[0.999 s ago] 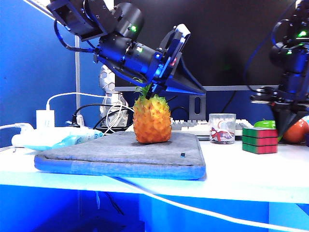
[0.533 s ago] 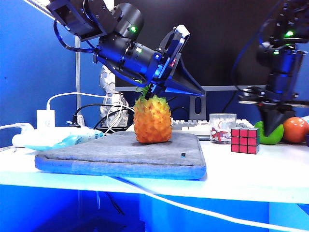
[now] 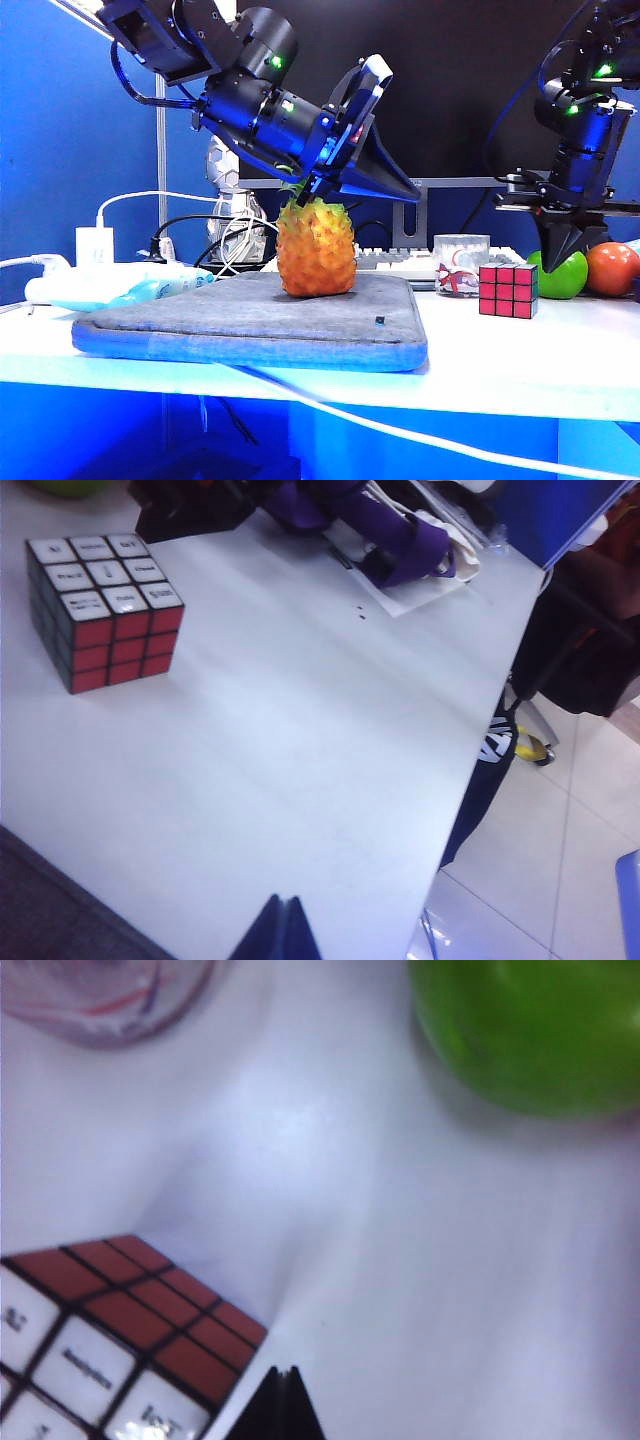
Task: Rotate the Rubik's Cube so that its red face is facing towards you.
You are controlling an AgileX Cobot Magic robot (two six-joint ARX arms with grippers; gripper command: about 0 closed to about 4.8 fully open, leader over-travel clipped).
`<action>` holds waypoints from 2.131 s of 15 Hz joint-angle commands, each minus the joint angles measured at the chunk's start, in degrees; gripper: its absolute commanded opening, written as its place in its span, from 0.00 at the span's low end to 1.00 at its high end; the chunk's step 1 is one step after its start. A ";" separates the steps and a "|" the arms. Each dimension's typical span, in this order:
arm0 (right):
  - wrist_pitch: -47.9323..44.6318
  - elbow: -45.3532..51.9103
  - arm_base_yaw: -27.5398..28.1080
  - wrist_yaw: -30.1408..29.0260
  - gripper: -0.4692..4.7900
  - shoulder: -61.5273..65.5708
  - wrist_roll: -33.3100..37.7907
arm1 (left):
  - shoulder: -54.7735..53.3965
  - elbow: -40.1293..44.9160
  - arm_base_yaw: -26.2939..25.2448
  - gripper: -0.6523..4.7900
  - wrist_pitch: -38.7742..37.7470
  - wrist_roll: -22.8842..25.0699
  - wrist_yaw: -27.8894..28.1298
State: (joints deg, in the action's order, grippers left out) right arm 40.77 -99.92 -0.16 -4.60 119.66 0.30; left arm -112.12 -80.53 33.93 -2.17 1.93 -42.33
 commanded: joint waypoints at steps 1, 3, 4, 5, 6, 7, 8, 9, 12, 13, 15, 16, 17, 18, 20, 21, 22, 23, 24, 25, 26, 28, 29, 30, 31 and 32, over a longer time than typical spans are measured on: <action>-1.51 -0.15 -0.04 -1.81 0.08 0.63 1.22 | 0.02 -0.17 0.02 0.11 1.29 1.05 0.11; -2.29 -0.15 -0.09 -1.95 0.08 1.03 1.40 | 0.02 -0.17 0.02 0.11 1.55 1.07 0.11; -2.78 -0.13 -0.09 -1.99 0.08 1.14 1.42 | 0.02 -0.17 0.02 0.11 1.81 1.09 0.13; -3.15 -0.13 -0.13 -2.01 0.08 1.18 1.42 | 0.04 -0.17 0.02 0.11 2.12 1.07 0.13; -3.63 -0.15 -0.17 -2.97 0.08 1.27 1.66 | 0.02 -0.17 0.02 0.11 2.58 1.07 0.13; -4.46 -0.15 -0.26 -2.93 0.08 1.46 1.64 | 0.02 -0.17 0.02 0.11 3.02 1.05 0.11; -4.76 -0.15 -0.31 -1.88 0.08 1.49 1.55 | 0.02 -0.17 0.02 0.11 3.08 1.05 0.11; -4.83 -0.15 -0.31 -0.63 0.08 1.49 1.55 | 0.02 -0.17 0.02 0.11 3.06 1.05 0.09; -4.61 -0.15 0.20 -3.13 0.08 1.49 1.66 | 0.02 -0.17 0.02 0.11 3.10 1.05 0.11; -4.61 -0.15 0.13 -3.04 0.08 1.49 1.97 | 0.02 -0.17 0.04 0.11 3.10 1.05 0.09; -4.63 -0.15 -0.33 -3.19 0.08 1.49 2.51 | 0.02 -0.17 0.04 0.11 3.08 1.05 0.09; -4.74 -0.15 -0.70 -3.21 0.08 1.49 2.54 | 0.02 -0.17 0.04 0.11 3.08 1.05 0.09; -5.14 -0.15 -0.92 -3.21 0.08 1.49 2.51 | 0.02 -0.17 0.04 0.11 3.08 1.05 0.09; -5.49 -0.15 -0.98 -3.21 0.08 1.51 2.71 | 0.02 -0.17 0.04 0.11 3.08 1.05 0.09; -5.62 -0.15 -1.25 -3.17 0.08 1.51 2.69 | 0.02 -0.17 0.04 0.11 3.08 1.05 0.09; -5.99 -0.15 -1.31 -3.48 0.08 1.51 2.69 | 0.02 -0.17 0.04 0.11 3.08 1.07 0.09; -6.14 -0.15 -1.38 -3.50 0.08 1.51 2.69 | 0.02 -0.17 0.04 0.11 3.08 1.07 0.09; -6.16 -0.15 -1.44 -3.45 0.08 1.51 2.69 | 0.02 -0.17 0.04 0.11 3.08 1.07 0.09; -6.34 -0.15 -1.46 -3.50 0.08 1.51 2.69 | 0.02 -0.17 0.04 0.11 3.08 1.05 0.09; -6.56 -0.15 -1.44 -4.00 0.08 1.51 2.69 | 0.02 -0.17 0.04 0.11 3.06 1.07 0.09; -6.54 -0.15 -1.44 -2.80 0.08 1.51 2.69 | 0.02 -0.17 0.04 0.11 3.04 1.05 0.09; -5.51 -0.31 -1.36 1.29 0.08 0.83 2.60 | 0.02 -0.17 0.02 0.11 2.67 1.07 0.15; -4.94 -0.28 -1.25 1.60 0.08 -0.20 2.58 | 0.02 -0.17 -0.02 0.11 2.62 1.05 0.55; -4.31 -0.24 -1.22 2.12 0.08 -1.55 2.49 | 0.11 -0.17 -0.02 0.11 2.36 1.03 1.38; -2.27 -0.04 -1.46 1.88 0.08 -4.87 2.23 | 0.42 -0.20 -0.02 0.11 2.25 1.05 1.62; -1.14 0.98 -1.55 1.90 0.08 -7.56 2.25 | 0.76 -0.17 0.07 0.11 2.12 1.03 3.63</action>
State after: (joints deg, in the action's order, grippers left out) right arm 38.46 -99.74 -1.52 -2.70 113.71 2.57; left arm -112.03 -80.53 33.95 -0.25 2.81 -40.25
